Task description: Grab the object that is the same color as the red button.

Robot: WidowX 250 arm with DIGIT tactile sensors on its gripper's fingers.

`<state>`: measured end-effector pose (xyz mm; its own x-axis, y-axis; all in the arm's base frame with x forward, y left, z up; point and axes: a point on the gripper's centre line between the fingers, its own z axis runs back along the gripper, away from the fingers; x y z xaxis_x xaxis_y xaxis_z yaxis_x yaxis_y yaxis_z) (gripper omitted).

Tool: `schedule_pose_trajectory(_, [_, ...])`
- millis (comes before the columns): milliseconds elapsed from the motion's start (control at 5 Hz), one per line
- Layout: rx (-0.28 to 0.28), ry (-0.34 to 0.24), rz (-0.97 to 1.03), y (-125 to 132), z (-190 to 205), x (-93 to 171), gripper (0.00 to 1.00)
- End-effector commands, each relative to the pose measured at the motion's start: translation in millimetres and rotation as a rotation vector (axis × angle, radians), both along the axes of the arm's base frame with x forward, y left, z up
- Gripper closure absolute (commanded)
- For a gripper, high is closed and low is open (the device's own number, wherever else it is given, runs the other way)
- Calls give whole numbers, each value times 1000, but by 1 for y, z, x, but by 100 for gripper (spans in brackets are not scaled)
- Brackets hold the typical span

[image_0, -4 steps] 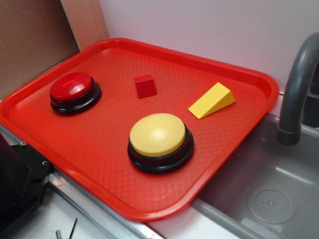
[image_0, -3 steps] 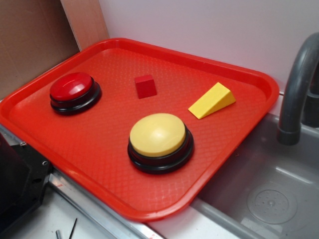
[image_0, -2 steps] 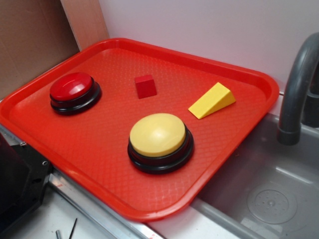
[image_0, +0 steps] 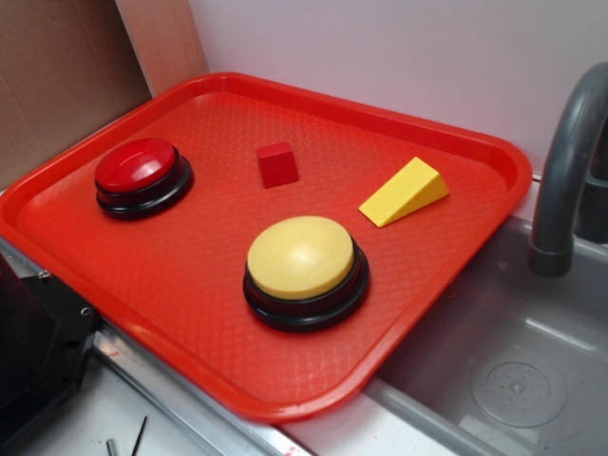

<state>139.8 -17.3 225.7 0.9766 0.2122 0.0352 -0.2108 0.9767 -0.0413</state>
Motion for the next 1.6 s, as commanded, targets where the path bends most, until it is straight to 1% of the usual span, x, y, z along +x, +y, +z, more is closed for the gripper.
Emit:
schedule_pose_trajectory(0, [6, -33, 368, 7, -25, 42, 0])
schedule_pose_trajectory(200, [-12, -91, 550, 6, -41, 61, 0])
schedule_pose_trajectory(400, [-42, -115, 654, 3, -64, 84, 0])
schedule_pose_trajectory(600, [-2, -111, 722, 0, -96, 107, 0])
schedule_pose_trajectory(800, [40, -111, 744, -3, -117, 121, 0])
schedule_pose_trajectory(1000, [138, -102, 744, -9, -150, 134, 0])
schedule_pose_trajectory(1200, [148, -80, 776, 1, -164, 139, 0])
schedule_pose_trajectory(1400, [146, -44, 750, 0, -178, 135, 0])
